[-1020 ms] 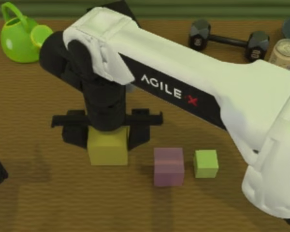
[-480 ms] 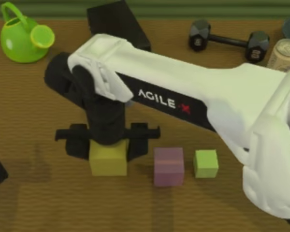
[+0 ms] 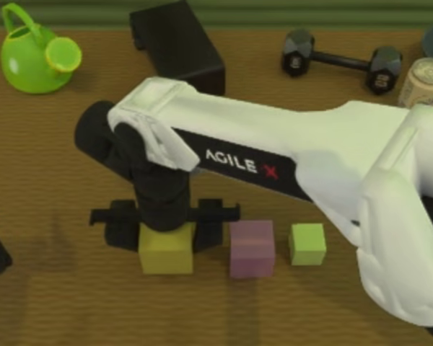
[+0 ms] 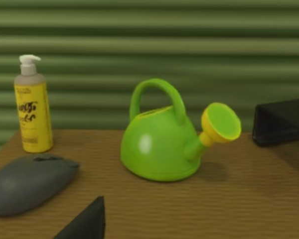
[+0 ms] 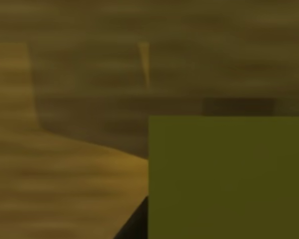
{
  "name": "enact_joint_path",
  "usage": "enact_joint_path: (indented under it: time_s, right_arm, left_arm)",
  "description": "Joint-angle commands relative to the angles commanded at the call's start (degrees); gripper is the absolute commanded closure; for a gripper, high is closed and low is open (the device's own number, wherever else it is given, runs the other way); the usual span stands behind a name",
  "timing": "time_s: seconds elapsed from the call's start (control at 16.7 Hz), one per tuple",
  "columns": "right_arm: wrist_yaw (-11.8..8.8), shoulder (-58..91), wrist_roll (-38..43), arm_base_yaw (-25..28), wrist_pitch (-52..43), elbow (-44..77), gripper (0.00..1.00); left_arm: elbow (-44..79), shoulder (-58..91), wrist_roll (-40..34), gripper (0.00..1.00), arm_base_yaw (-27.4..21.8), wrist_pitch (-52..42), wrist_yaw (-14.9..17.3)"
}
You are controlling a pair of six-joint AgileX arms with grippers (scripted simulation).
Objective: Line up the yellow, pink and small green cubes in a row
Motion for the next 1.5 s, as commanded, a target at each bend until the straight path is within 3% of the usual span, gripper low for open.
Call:
enact_joint_path:
  time_s: [0.78,1.5]
  right_arm:
    - [0.0,0.0,0.0,0.0,0.0,0.0,0.02]
    - [-0.2,0.1,-0.1,0.1,-2.0,2.2,0.0]
  left_arm:
    - [0.0,0.0,0.0,0.0,0.0,0.0,0.0]
    - [0.0,0.0,0.0,0.0,0.0,0.0,0.0]
